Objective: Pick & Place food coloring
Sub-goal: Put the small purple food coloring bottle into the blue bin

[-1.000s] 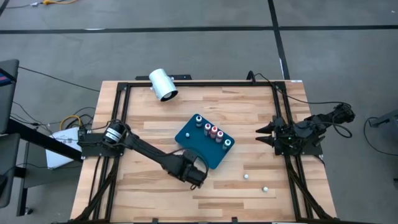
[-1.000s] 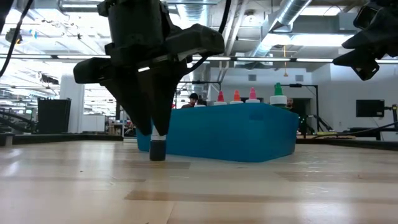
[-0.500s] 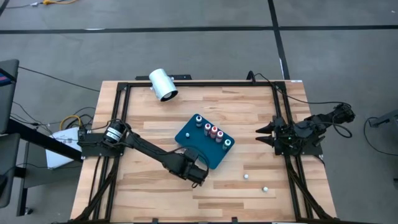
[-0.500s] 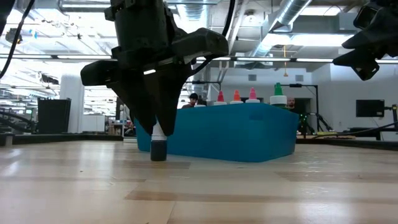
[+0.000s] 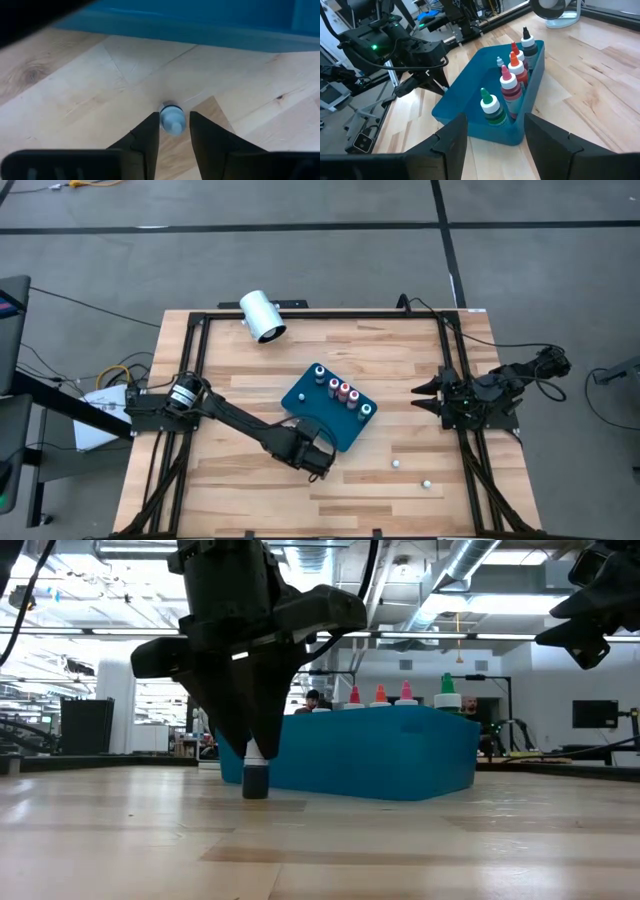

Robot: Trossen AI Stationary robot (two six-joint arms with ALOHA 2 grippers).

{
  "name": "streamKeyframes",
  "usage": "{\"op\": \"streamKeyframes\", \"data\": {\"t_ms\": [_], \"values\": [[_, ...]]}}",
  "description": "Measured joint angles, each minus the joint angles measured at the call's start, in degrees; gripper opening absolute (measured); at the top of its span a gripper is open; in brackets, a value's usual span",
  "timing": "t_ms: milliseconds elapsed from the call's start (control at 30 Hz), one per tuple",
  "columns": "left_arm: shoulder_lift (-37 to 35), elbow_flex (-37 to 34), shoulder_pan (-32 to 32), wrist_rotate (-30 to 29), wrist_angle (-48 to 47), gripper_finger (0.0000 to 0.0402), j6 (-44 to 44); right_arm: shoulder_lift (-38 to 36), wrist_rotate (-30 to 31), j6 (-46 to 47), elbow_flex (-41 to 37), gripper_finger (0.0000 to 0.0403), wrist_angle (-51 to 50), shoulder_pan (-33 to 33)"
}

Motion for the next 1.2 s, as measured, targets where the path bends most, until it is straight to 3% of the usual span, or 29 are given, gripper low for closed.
{"op": "streamKeyframes", "data": {"t_ms": [267,733,1000,1200], "values": [[0.0,0.0,0.0,-0.5,0.0,0.0043,0.6,0.0,0.0,0.0,0.0,0.0180,0.0,0.0],[-0.6,0.8,-0.1,1.2,-1.1,0.0047,0.6,0.0,0.0,0.0,0.0,0.0181,0.0,0.0],[-1.0,11.7,-0.4,1.1,-10.6,0.0054,3.6,0.0,0.0,0.0,0.0,0.0181,0.0,0.0],[-1.1,23.4,-0.2,-3.4,-19.0,0.0050,6.5,0.0,0.0,0.0,0.0,0.0182,0.0,0.0]]}}
